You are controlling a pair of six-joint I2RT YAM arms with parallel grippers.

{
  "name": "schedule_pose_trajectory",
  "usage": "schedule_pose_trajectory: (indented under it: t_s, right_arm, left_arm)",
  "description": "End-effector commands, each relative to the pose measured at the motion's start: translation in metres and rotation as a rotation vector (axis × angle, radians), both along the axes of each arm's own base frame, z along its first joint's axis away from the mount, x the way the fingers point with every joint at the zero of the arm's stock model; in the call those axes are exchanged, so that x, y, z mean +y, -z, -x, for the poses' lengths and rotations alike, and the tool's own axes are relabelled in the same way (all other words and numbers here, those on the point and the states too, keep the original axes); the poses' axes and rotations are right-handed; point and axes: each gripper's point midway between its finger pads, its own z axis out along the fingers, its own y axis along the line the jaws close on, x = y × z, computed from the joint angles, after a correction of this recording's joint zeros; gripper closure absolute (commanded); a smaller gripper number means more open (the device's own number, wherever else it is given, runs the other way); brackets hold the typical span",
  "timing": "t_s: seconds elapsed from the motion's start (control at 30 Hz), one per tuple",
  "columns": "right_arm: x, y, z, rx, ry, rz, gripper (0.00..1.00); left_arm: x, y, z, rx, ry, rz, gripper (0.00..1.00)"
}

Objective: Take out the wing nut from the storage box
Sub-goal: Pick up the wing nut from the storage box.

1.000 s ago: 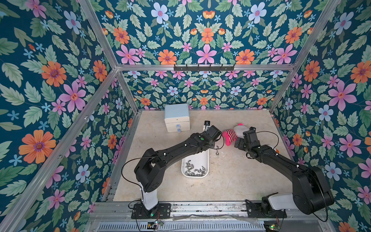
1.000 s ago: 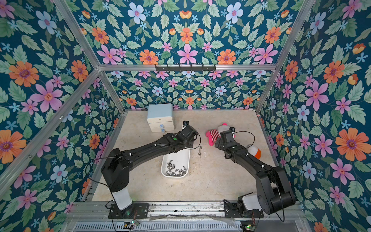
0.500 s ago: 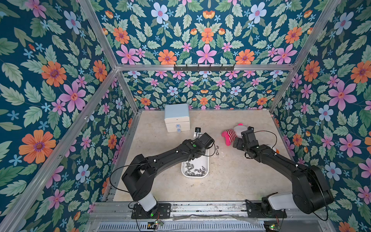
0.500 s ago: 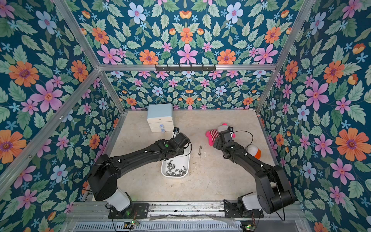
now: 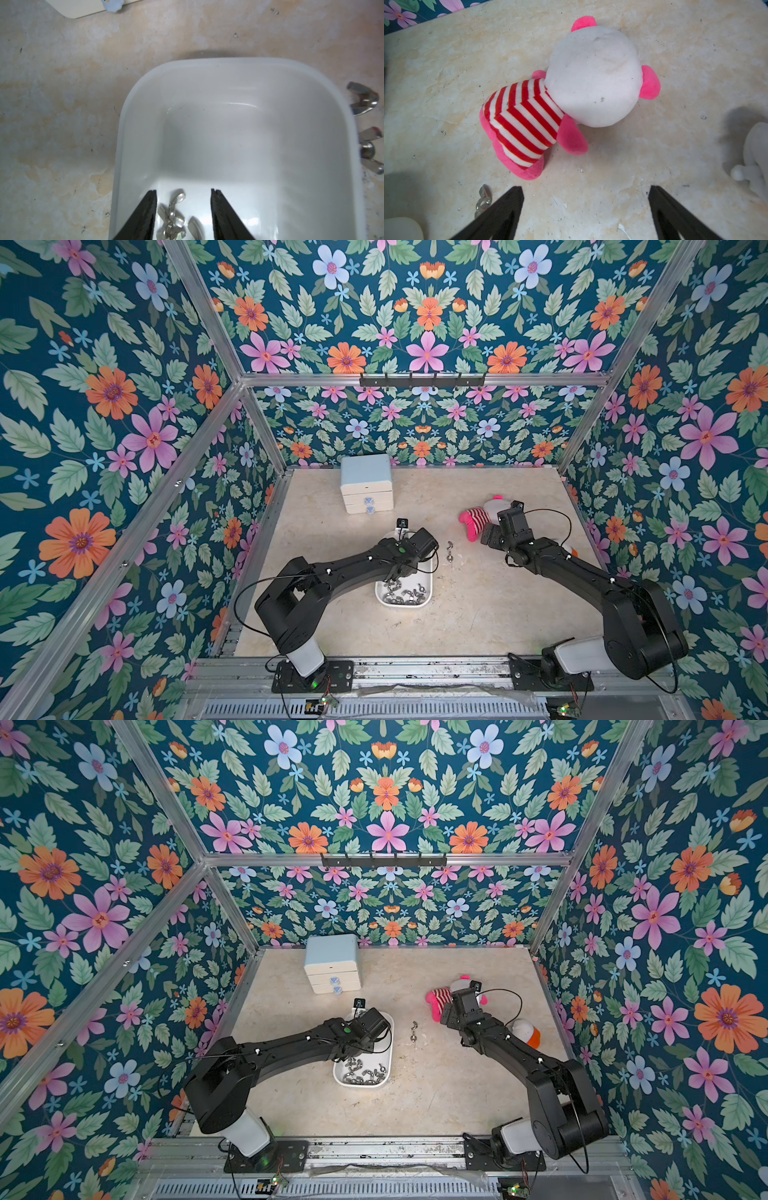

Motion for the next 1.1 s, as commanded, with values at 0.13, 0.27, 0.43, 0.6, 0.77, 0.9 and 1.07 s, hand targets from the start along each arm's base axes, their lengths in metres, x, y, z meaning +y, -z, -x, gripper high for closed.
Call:
schedule_pose_trajectory:
  t_s: [0.13, 0.27, 0.43, 0.6, 0.77, 0.9, 1.07]
  right_arm:
    - [0.004, -0.001, -0.006, 0.0, -0.004, -0.002, 0.01]
    - [0.008, -0.001, -0.01, 0.001, -0.01, -0.002, 0.01]
    - [0.013, -0.001, -0.012, 0.002, -0.021, -0.001, 0.01]
    - [0.012, 0.0, -0.011, 0.006, -0.021, 0.0, 0.01]
    - [0.012, 0.0, -0.011, 0.006, -0.02, 0.001, 0.01]
    - [0.012, -0.001, -0.011, 0.004, -0.02, 0.003, 0.01]
    - [0.011, -0.001, -0.01, 0.002, -0.018, 0.003, 0.01]
  left_arm:
    - [0.008, 0.014, 0.01, 0.037, -0.029, -0.003, 0.53]
    - [0.009, 0.019, 0.012, 0.052, -0.035, -0.002, 0.54]
    - [0.01, 0.029, 0.016, 0.073, -0.048, 0.006, 0.56]
    - [0.014, 0.037, 0.019, 0.087, -0.058, -0.01, 0.58]
    - [0.014, 0.046, 0.02, 0.099, -0.059, -0.015, 0.61]
    - [0.015, 0.048, 0.02, 0.099, -0.067, -0.019, 0.63]
    - [0.015, 0.054, 0.022, 0.113, -0.067, -0.02, 0.67]
